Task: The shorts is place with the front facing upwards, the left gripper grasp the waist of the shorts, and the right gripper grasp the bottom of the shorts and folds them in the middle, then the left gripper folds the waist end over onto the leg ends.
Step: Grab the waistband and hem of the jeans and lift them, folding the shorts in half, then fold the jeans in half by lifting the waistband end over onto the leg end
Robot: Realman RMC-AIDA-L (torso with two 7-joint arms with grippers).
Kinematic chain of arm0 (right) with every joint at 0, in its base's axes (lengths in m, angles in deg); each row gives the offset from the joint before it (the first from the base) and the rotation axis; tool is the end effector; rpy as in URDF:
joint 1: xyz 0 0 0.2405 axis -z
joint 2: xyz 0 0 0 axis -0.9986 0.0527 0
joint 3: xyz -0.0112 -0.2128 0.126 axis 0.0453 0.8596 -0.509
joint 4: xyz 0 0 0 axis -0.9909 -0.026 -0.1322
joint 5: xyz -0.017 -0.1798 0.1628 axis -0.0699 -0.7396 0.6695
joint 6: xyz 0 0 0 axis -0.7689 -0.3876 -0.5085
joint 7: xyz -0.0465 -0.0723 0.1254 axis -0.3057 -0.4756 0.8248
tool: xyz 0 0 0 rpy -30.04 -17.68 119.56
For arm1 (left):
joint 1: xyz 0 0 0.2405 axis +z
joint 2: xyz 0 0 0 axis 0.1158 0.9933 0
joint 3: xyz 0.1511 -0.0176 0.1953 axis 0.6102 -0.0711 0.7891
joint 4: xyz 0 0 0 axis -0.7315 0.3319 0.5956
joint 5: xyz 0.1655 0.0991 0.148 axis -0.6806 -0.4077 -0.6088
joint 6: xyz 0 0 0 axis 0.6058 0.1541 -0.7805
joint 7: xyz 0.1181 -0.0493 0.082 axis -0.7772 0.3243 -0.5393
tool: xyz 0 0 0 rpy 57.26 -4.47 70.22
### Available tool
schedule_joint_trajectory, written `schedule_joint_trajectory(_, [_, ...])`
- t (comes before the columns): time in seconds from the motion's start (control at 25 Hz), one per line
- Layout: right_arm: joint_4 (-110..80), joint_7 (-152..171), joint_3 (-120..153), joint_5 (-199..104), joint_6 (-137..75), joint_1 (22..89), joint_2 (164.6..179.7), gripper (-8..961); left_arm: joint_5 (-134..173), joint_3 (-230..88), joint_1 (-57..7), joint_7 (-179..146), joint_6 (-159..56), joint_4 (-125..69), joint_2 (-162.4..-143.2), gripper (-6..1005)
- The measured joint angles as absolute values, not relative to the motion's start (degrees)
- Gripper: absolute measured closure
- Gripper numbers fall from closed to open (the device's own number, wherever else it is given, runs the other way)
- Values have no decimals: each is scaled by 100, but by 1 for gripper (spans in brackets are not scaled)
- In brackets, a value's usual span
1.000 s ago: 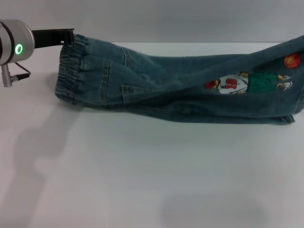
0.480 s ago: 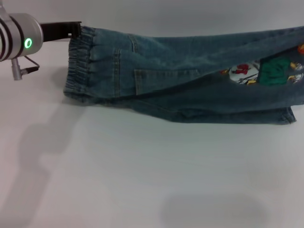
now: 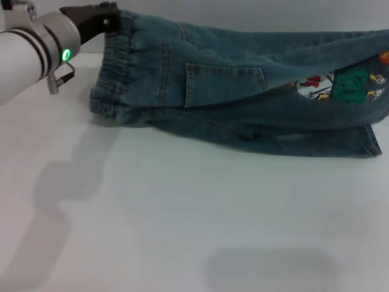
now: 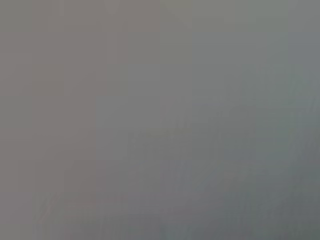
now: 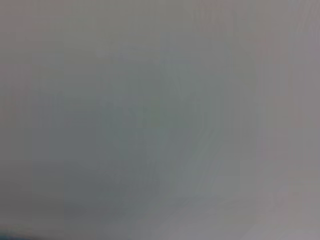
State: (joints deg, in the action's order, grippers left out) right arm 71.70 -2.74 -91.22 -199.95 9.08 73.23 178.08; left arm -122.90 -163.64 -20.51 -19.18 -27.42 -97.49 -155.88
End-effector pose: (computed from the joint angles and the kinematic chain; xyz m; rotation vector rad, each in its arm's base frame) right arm 0.2493 0.4305 0.1040 -1.6613 0.8054 0.1337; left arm -0.1683 0.4733 0.0103 -1.8505 -0.8351 -0.4763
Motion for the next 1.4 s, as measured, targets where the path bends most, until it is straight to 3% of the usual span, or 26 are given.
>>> schedule_joint_trajectory(0.08, [6922,-414,-9231,-19994,788,7174,17794,873,-12303,-16342,-2127,-1919,-2854,-9614,-15586,966])
schedule_joint_trajectory(0.16, [6766,-543,-9299,-19992,767,7072,17793,787,-12310,-16341,-2275,-1920,-2955,-9406,-15585,964])
schedule_joint_trajectory(0.24, [6652,-626,-9321,-19988,756,6996,17800,701,-12289,-16331,-2411,-1920,-2944,-9220,-15584,798])
schedule_joint_trajectory(0.44, [6609,-614,-9252,-19972,555,7042,17829,468,-12287,-16311,-2349,-1921,-2846,-9312,-15585,603])
schedule_joint_trajectory(0.72, [6112,-259,-8149,-19946,-1653,7555,17879,195,-12297,-16270,-2007,-1921,-2380,-9709,-15580,420])
schedule_joint_trajectory(1.16, [4013,835,-7048,-19876,-3602,6978,17851,259,-12310,-16381,-1794,-1921,-1556,-10038,-15555,150])
schedule_joint_trajectory(1.4, [3837,846,-6714,-19876,-4107,6964,17851,549,-12278,-16647,-1857,-1992,-835,-10115,-15564,149])
